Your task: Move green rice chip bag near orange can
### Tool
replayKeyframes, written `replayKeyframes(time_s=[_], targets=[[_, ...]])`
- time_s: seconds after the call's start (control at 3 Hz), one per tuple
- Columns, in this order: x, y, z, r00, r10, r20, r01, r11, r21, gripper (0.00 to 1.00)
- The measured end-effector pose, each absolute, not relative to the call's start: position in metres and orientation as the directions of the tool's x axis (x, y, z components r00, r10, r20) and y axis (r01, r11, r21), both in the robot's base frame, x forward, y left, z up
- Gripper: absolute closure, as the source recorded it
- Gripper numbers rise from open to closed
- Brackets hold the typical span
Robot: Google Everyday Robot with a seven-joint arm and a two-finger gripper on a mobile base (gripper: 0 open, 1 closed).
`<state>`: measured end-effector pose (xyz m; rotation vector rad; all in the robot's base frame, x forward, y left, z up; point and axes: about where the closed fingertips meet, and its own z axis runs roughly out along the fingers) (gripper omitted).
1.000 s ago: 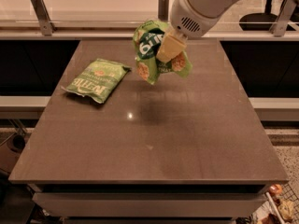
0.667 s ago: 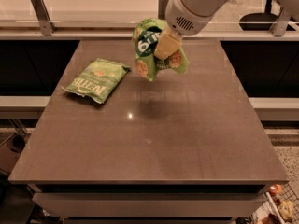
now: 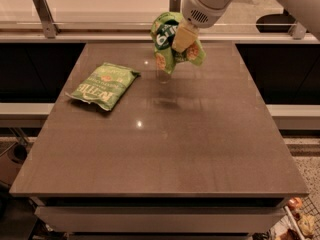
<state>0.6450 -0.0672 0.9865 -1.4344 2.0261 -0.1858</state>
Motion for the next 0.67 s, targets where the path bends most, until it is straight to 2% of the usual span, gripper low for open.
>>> replayKeyframes(time_s=[0.67], targets=[[0.685,-0.119,0.979,-0.312,-0.864,-0.394,-0.738,0.482,-0.473,1.0]])
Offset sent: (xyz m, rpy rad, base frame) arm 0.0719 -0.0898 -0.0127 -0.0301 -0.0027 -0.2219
